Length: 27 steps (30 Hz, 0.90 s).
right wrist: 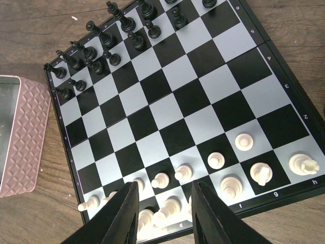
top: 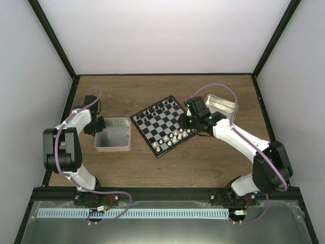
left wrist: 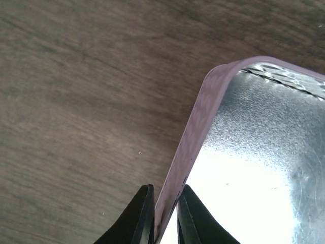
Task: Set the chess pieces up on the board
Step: Adjust the storage box at the center of the board, then pick up the chess piece from the storage box.
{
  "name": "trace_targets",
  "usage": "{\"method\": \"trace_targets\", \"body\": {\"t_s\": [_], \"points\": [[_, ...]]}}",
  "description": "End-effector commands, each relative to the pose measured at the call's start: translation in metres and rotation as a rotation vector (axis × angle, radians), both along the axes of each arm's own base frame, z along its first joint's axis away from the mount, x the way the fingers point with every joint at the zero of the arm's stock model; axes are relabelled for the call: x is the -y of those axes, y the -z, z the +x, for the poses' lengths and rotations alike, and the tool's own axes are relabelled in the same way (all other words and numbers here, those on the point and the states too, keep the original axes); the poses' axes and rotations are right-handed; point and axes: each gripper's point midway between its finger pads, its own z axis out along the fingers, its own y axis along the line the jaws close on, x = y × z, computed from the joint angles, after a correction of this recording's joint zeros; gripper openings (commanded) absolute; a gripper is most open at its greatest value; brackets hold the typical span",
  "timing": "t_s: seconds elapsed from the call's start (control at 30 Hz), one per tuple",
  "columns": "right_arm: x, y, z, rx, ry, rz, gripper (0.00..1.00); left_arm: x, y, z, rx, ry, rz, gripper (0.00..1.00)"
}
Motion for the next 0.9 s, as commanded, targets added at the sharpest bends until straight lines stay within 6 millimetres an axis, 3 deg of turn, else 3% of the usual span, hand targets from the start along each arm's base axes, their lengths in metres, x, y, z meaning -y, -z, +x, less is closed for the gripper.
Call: {"method": "trace_targets", "body": {"t_s": [0.0,0.17,0.23,0.33,0.43,0.53,0.7,0.87], "points": [[-0.009,-0.015,0.006,0.039,-0.005,0.025,0.30,-0.006,-0.007,-0.013,0.006,-0.055,0.012,0.14],[-0.009,-0.015,0.006,0.042,-0.010,0.022,0.30,0.005,-0.015,-0.015,0.041,-0.059,-0.053,0.15],[-0.009,-0.015,0.005,0.041,-0.010,0.023,0.30,0.009,-0.026,-0.009,0.078,-0.052,-0.076,0.25],[-0.009,-0.016,0.005,0.042,-0.008,0.027,0.30,0.013,-0.051,0.001,0.163,-0.051,-0.098,0.27],[-0.009,-0.015,0.004,0.042,-0.007,0.030,0.30,0.030,-0.072,0.008,0.236,-0.014,-0.158,0.28],[-0.008,-0.014,0.004,0.041,-0.006,0.029,0.30,0.058,-0.080,0.008,0.274,0.052,-0.227,0.29],[-0.009,-0.013,0.004,0.038,-0.007,0.030,0.30,0.110,-0.060,0.005,0.245,0.170,-0.390,0.28],[-0.008,-0.012,0.003,0.036,-0.006,0.029,0.30,0.135,-0.025,0.000,0.126,0.230,-0.426,0.23]]}}
